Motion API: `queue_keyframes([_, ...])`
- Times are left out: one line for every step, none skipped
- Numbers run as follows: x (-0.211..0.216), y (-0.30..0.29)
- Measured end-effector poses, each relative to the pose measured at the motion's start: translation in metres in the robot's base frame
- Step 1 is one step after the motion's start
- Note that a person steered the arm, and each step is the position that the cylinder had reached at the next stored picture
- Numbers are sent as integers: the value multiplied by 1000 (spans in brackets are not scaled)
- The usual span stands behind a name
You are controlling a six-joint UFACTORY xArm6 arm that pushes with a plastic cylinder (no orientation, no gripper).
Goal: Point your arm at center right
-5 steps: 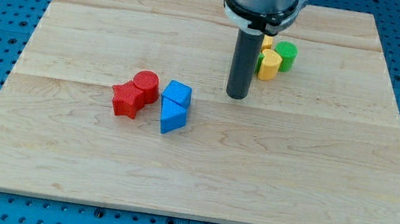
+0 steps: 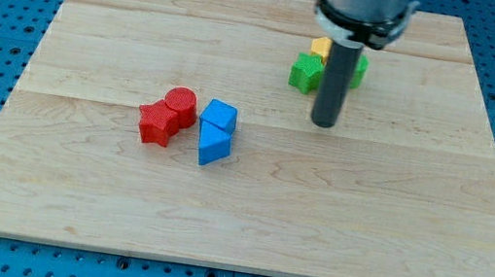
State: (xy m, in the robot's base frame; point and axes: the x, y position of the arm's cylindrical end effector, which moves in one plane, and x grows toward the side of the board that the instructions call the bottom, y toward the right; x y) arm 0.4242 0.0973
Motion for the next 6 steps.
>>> queue_keyframes([1, 20])
queue_keyframes([1, 58])
queue_keyframes([1, 82])
queue_keyframes([1, 94])
queue_keyframes([1, 98])
queue_keyframes([-1, 109])
